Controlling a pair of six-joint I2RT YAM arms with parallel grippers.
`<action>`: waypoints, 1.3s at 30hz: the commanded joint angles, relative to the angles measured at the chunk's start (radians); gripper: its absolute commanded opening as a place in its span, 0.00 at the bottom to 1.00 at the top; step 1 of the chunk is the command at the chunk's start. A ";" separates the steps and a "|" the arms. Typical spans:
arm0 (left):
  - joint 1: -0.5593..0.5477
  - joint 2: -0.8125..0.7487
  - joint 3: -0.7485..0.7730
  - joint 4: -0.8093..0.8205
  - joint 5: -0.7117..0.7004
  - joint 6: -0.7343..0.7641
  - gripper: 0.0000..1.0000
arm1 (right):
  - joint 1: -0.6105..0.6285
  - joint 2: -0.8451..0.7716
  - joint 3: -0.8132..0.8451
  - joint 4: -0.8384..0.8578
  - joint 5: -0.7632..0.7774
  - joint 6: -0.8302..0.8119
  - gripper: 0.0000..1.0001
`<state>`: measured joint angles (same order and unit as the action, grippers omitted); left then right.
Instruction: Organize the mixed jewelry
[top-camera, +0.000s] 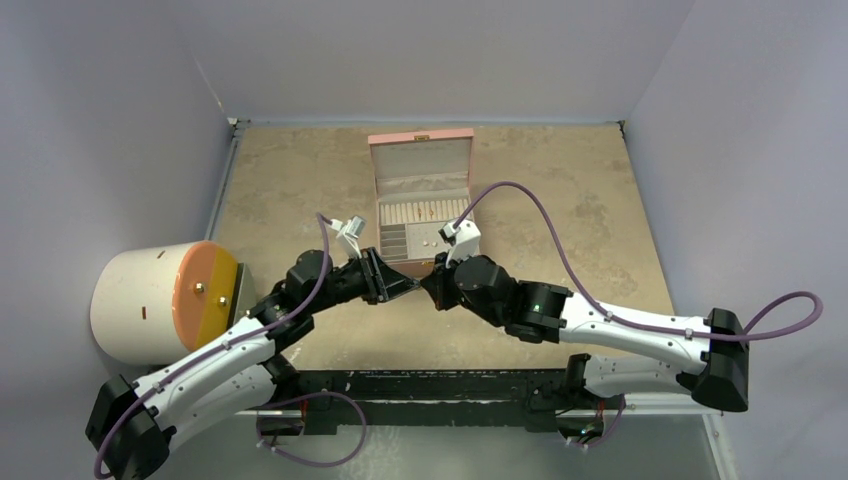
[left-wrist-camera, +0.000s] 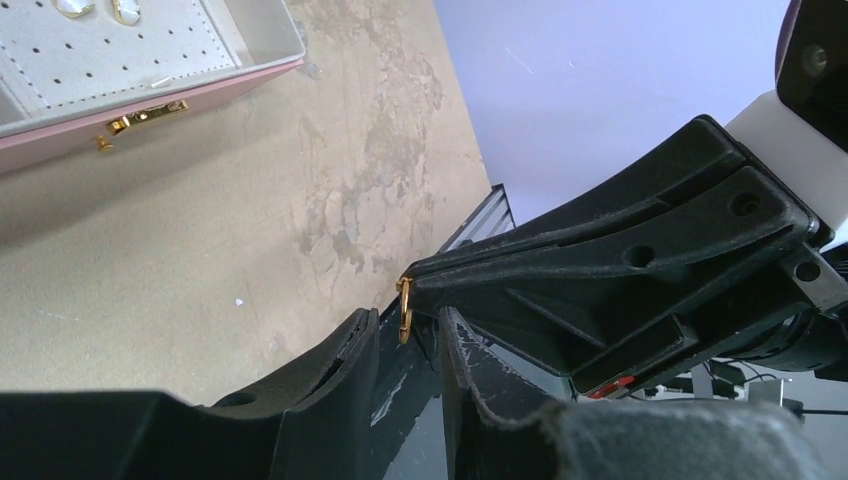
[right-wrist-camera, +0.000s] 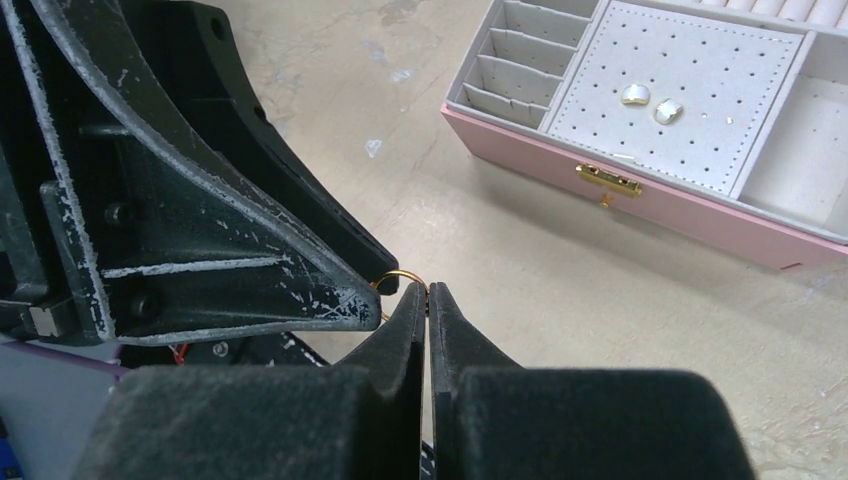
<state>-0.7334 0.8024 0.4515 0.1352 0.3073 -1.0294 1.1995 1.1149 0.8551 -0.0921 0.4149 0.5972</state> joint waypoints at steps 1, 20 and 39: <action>0.003 0.003 0.004 0.084 0.026 0.004 0.26 | 0.005 -0.015 0.052 0.040 -0.012 -0.017 0.00; 0.001 0.011 -0.007 0.108 0.038 0.000 0.00 | 0.005 -0.061 0.009 0.052 0.001 0.021 0.00; 0.001 -0.052 -0.026 0.181 0.149 0.030 0.00 | -0.029 -0.260 -0.052 0.014 -0.236 -0.038 0.39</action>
<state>-0.7334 0.7738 0.4252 0.2241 0.3767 -1.0290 1.1950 0.8989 0.7940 -0.0982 0.2737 0.5972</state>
